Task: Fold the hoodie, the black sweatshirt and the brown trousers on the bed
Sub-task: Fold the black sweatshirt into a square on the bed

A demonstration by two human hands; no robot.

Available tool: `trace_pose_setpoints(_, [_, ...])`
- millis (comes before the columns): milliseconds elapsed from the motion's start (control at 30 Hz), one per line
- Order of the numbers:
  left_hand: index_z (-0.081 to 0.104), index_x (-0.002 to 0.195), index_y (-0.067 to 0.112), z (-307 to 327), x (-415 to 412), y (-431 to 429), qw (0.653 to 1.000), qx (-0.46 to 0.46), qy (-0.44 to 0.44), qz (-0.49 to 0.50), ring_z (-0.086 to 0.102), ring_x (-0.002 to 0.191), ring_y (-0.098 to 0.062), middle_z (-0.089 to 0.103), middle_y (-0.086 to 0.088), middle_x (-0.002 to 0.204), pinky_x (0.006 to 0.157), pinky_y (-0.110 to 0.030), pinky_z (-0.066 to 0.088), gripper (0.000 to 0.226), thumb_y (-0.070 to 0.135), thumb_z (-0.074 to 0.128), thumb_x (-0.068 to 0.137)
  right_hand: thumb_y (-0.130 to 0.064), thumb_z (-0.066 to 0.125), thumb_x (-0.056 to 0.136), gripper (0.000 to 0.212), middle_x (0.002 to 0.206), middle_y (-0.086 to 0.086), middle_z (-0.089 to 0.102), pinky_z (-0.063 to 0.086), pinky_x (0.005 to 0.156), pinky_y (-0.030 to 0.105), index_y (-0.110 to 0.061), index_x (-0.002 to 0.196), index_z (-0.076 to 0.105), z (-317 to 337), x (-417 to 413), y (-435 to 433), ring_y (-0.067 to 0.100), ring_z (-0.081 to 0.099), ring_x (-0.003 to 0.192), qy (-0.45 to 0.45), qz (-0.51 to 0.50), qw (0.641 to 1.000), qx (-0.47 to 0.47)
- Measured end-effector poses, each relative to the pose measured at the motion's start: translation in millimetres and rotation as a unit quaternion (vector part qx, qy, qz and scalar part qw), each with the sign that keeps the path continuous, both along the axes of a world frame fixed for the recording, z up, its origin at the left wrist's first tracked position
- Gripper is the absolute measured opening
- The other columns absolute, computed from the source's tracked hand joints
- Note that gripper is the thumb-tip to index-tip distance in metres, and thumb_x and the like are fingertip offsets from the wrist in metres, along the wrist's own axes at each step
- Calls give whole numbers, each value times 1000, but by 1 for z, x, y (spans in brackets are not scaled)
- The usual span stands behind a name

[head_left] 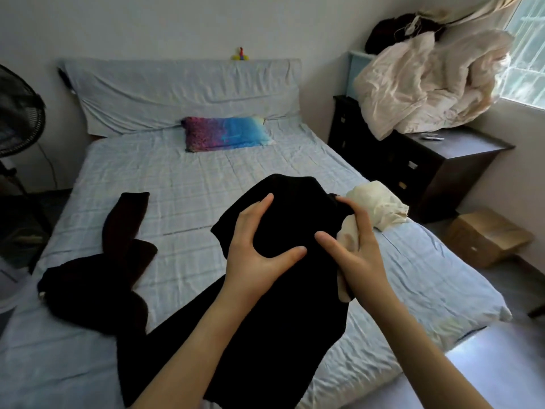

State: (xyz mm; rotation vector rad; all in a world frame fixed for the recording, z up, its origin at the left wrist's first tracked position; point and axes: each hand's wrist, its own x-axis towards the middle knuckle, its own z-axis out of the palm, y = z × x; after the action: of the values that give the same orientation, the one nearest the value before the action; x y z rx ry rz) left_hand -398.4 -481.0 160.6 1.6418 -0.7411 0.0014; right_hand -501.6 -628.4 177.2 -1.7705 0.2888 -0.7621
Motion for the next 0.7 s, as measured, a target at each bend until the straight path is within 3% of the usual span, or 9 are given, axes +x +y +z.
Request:
trace_pose_setpoints(100, [45,141,37,9,-21,-56,1000,-4,4,20,41,131,4,46,13,139,111,-22,34,87,33,86,64,-34,76,80,58,126,-20,59,48,106,39,-32,133,51,13,-17,-56,3,58,120,5,11,1000,-11])
trace_pose_setpoints(233, [45,142,35,22,-32,-115,999,-25,11,28,42,131,2,45,15,138,112,-25,36,86,33,86,67,-37,75,79,55,120,-26,58,48,100,26,-36,130,53,31,-22,-116,-3,56,115,4,3,999,-43])
trace_pose_setpoints(433, [43,141,40,43,-18,-178,998,-48,-2,28,41,127,9,44,18,137,106,-9,32,84,35,85,68,-40,75,79,54,114,-26,60,48,89,16,-40,129,53,51,-10,-173,-2,60,108,-23,-20,998,-60])
trace_pose_setpoints(567, [42,141,39,46,-2,-197,998,-51,-29,20,40,128,8,44,15,139,106,-9,32,84,37,84,69,-37,76,82,55,109,-38,56,49,86,12,-40,131,52,60,0,-192,-9,59,105,-23,-24,996,-77])
trace_pose_setpoints(700, [39,141,44,21,15,-199,999,-38,-15,26,39,128,10,41,19,139,105,-8,33,85,40,83,69,-30,78,84,56,118,-30,57,47,93,14,-36,132,51,41,21,-204,-2,58,113,-8,3,995,-96])
